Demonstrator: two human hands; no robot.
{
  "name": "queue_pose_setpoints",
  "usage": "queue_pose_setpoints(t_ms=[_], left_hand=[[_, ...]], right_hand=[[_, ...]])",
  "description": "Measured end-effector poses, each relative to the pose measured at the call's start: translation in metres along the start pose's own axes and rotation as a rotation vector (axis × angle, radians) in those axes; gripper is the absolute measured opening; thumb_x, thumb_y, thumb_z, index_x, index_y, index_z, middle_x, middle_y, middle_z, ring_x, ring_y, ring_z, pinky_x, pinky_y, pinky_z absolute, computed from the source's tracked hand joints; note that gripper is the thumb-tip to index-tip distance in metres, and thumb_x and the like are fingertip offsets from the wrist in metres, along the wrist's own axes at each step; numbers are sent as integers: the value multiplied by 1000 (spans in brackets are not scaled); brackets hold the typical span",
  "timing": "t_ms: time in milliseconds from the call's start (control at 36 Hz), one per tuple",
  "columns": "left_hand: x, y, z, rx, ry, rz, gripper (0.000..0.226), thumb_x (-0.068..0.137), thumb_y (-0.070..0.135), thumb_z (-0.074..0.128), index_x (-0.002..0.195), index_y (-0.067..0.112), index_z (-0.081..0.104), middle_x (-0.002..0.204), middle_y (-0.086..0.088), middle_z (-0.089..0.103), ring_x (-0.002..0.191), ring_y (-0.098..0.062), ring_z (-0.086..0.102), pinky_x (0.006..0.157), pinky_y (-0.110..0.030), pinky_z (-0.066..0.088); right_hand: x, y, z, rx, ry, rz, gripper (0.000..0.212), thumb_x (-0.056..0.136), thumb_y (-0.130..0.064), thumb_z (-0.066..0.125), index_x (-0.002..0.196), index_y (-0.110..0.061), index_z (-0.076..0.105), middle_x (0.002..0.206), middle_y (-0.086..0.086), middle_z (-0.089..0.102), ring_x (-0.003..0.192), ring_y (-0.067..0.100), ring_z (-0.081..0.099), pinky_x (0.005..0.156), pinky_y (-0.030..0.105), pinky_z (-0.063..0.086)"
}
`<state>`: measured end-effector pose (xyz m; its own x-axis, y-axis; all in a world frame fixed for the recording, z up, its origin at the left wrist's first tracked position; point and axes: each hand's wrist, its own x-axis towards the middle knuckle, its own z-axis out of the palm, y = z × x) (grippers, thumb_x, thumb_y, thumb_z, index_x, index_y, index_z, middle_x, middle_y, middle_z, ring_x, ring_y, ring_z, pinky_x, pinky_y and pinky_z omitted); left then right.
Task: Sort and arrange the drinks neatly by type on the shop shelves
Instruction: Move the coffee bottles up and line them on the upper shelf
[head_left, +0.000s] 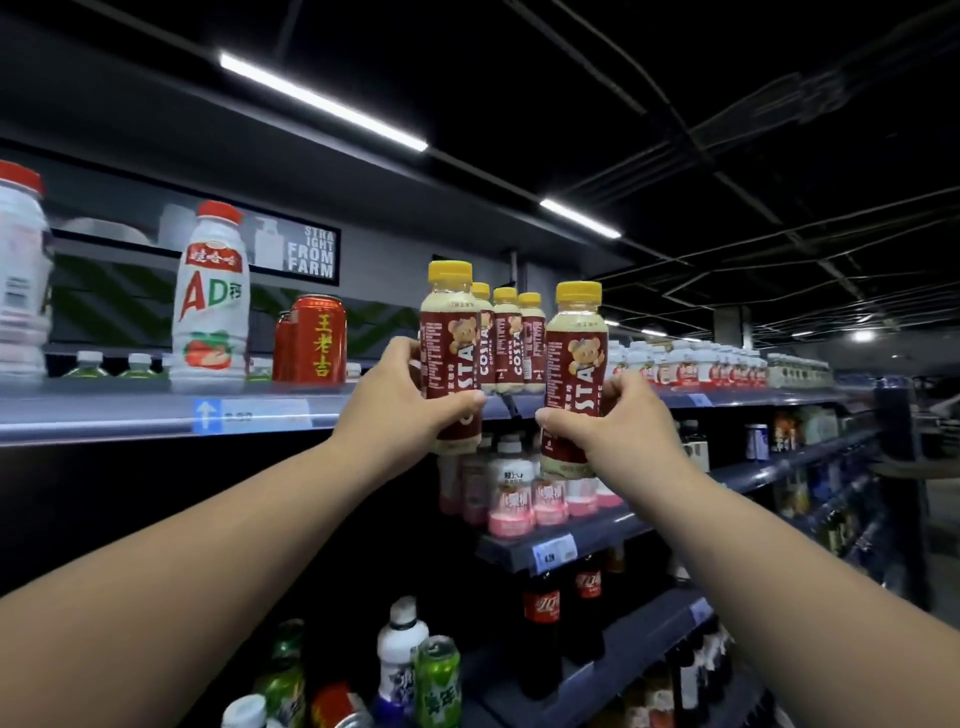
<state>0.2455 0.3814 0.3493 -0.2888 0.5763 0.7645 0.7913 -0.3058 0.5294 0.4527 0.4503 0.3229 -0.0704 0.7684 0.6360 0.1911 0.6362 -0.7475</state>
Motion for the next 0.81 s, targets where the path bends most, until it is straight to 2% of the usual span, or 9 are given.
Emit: queue_pose_setpoints(t_ms=[56,139,250,417,500,556,611,694,806], left_hand=[[14,-1,5,14,10,20,63,72,49,83,114,33,40,107,14,57,98,-10,60,84,-31,49],[34,-2,8,54,33,32,62,72,50,82,114,34,38,105,16,56,100,-10,59,88,-34,50],[58,-8,7,84,40,12,62,76,46,81,119,31,39,97,20,51,96,-8,56,82,-29,44],[86,-15,8,176,110,-37,68,78,41,81,129,24,38,111,10,50,103,-12,50,87,-32,43],[97,-19,9,223,152,-84,71,78,38,82,133,20,39,123,2,56,109,-17,54,93,-36,47],[103,-23,7,265,181,-120,72,78,38,82,134,19,40,128,-2,58,115,-21,57,95,-39,49],[109,-29,5,302,205,-152,67,78,40,81,129,19,43,123,-1,59,109,-19,57,89,-36,49],[115,-37,3,323,250,-192,56,79,42,80,116,23,43,111,4,58,103,-16,57,84,-35,49],[118,-41,2,370,295,-235,54,80,43,79,114,21,43,107,3,58,99,-18,59,79,-34,48]], right_hand=[[15,6,6,22,10,-11,58,70,-39,91,109,-22,51,102,-4,66,85,12,70,72,36,62],[37,13,15,35,22,-38,57,70,-40,90,108,-23,51,102,-5,66,86,12,69,75,37,61],[70,17,31,64,0,-50,58,67,-43,92,103,-24,50,99,-6,67,87,15,69,78,44,61],[109,13,64,147,-51,-122,59,68,-45,90,105,-24,49,99,-8,64,91,14,66,83,44,58],[127,8,80,173,-115,-180,62,68,-47,90,109,-25,48,101,-9,64,91,12,65,84,44,58],[138,2,89,192,-157,-209,65,68,-47,90,112,-25,48,101,-9,64,90,10,65,80,38,57],[148,-3,99,220,-196,-224,65,70,-45,90,114,-23,48,102,-10,62,89,8,63,78,34,55],[160,-5,119,258,-234,-218,69,69,-46,90,117,-22,46,104,-8,61,94,14,64,86,42,58],[171,-5,146,246,-301,-210,66,73,-44,87,115,-22,42,105,-7,59,100,19,64,91,46,56]])
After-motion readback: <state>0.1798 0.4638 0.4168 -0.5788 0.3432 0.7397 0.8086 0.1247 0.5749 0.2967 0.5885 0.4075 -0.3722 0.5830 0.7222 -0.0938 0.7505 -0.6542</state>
